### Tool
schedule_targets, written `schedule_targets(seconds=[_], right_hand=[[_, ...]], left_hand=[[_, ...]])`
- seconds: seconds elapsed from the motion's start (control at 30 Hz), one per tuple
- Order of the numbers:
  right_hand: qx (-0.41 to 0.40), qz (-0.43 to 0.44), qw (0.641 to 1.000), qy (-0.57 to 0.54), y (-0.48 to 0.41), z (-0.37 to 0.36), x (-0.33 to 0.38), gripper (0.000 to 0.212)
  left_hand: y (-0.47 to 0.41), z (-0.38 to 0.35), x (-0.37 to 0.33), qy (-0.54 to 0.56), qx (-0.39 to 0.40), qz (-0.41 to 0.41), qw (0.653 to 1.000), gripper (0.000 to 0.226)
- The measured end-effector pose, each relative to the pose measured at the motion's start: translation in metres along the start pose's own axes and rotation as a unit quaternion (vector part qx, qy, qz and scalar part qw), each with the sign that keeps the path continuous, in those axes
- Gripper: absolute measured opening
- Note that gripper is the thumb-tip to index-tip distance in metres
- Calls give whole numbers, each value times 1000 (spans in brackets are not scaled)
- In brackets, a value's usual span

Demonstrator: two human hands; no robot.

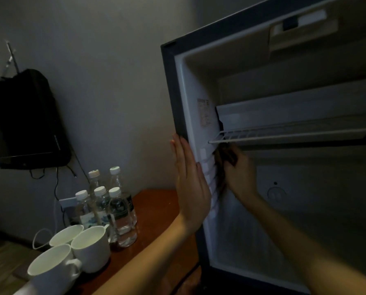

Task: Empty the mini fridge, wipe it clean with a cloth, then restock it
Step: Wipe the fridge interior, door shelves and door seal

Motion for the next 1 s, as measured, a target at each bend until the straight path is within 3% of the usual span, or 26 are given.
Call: schedule_targets(seconds=[0.27,0.43,0.57,0.63,0.87,1.0], right_hand=[[-2,79,992,-101,91,10,18,30],[2,121,993,11,78,15,17,32],[8,10,997,78,17,3,-3,36],[13,-2,995,97,-1,1,-12,36],[30,176,979,99,51,22,14,31],[49,147,972,178,18,11,-1,28]], left_hand=[[18,-1,6,19,10,-10,1000,65],[18,0,1,34,10,2,999,57],[21,-2,8,25,6,6,1000,50],[21,-2,8,25,9,9,1000,51],[21,-1,2,22,6,-9,1000,51],[20,-1,4,24,6,-3,1000,49]])
Point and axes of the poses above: each hand's wrist, its own y-axis away from the middle knuckle, its own z-axis out of the back of the hand, x = y × z, the point moved 1 cm from there along -y, towards the middle knuckle
